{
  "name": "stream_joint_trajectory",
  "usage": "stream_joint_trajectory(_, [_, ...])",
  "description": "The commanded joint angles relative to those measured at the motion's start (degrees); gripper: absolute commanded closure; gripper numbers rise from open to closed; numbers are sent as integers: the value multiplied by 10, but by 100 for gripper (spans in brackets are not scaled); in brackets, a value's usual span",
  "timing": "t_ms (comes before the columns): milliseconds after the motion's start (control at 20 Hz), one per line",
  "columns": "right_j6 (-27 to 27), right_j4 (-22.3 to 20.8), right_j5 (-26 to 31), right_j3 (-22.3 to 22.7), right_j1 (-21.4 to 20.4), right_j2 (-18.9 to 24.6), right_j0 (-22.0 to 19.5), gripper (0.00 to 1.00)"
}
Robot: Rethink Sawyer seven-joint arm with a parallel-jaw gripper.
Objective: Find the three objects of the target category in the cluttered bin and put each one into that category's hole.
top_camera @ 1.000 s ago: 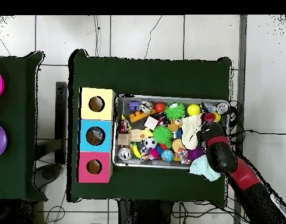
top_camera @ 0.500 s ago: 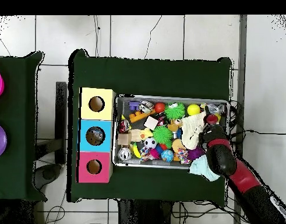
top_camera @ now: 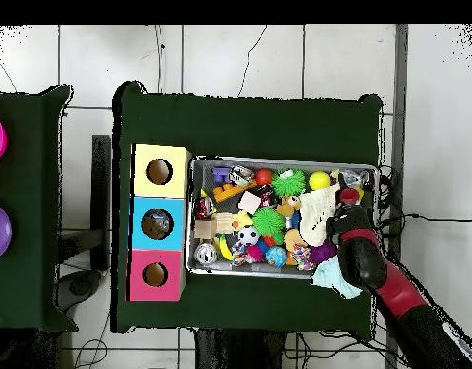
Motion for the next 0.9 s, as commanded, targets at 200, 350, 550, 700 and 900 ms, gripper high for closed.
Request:
stream_joint_trajectory(200, [88,-6,-62,-37,38,-32,4,100])
stream_joint_trajectory(350, [106,72,-68,57,-77,-82,50,100])
stream_joint_trajectory(550, [128,124,-30,127,-170,-97,67,100])
stream_joint_trajectory(700, [118,115,-37,116,-147,-88,58,100])
stream_joint_trajectory(900, [118,117,-56,114,-130,-91,65,100])
